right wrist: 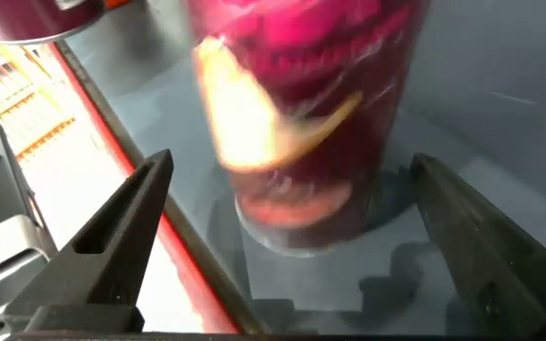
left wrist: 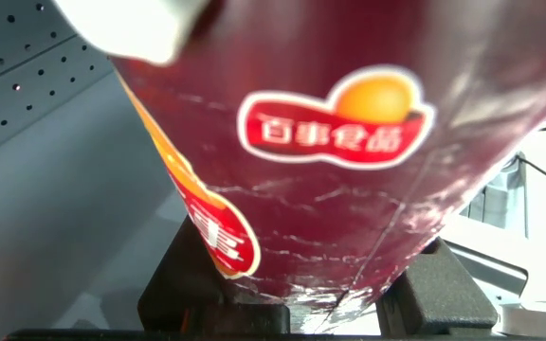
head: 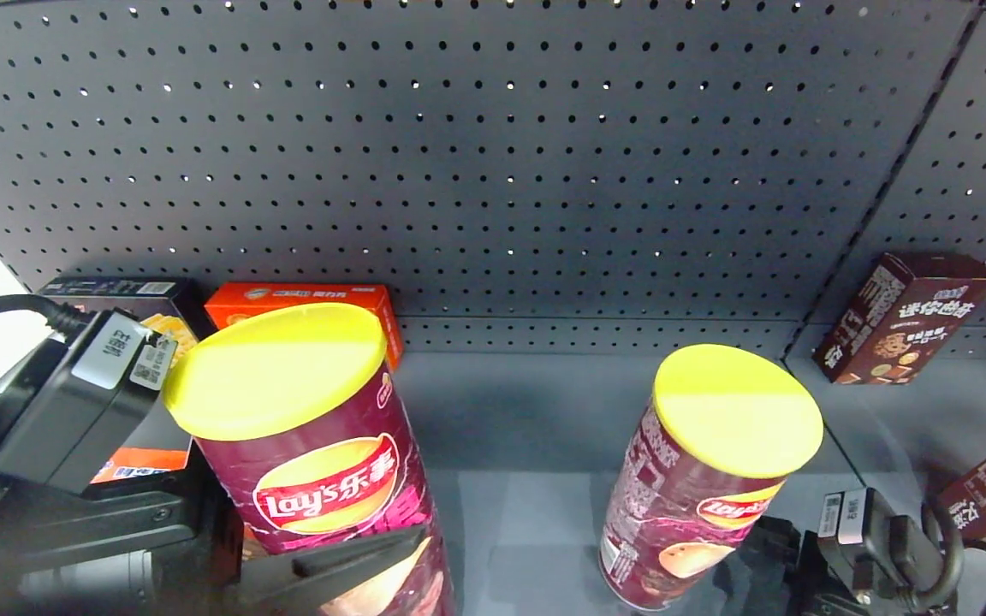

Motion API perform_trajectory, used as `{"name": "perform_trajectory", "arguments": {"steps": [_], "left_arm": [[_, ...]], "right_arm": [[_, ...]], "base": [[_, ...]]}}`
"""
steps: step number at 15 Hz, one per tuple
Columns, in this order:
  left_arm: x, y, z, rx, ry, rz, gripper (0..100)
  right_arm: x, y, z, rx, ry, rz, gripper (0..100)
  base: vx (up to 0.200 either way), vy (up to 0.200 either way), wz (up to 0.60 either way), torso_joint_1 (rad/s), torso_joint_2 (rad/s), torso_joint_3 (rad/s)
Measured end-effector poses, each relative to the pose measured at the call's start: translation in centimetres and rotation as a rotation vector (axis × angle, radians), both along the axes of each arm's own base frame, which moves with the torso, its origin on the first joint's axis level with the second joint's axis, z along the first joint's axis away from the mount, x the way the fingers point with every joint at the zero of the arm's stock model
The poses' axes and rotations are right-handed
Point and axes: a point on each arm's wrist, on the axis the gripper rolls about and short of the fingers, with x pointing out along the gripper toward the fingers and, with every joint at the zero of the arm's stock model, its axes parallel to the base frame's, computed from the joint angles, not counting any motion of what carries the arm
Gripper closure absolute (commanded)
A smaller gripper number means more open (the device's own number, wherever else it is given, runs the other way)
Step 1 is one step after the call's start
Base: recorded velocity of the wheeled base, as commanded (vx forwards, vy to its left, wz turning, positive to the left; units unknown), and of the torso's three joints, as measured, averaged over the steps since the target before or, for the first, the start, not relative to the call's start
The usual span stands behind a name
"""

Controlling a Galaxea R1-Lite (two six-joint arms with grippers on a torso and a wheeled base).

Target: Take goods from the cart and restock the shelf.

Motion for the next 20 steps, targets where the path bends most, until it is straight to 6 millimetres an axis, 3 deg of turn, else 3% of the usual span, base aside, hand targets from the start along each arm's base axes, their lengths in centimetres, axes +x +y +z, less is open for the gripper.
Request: {"name": "perform_trajectory", "arguments": {"steps": [4,20], "left_arm": [[0.0,0.0,0.0,0.000,0.000,0.000,100],[-0.2,0.2,-0.7,0.014,0.020,0.001,100]], "right_arm": [[-0.7,-0.6,0.2,0.011,-0.010,0.015,0],[-2.1,0.0,0.7,0.034,-0.032,0.118,0]], "base": [[0.000,0.000,0.00,0.000,0.00,0.000],[0.000,0.000,0.00,0.000,0.00,0.000]]}}
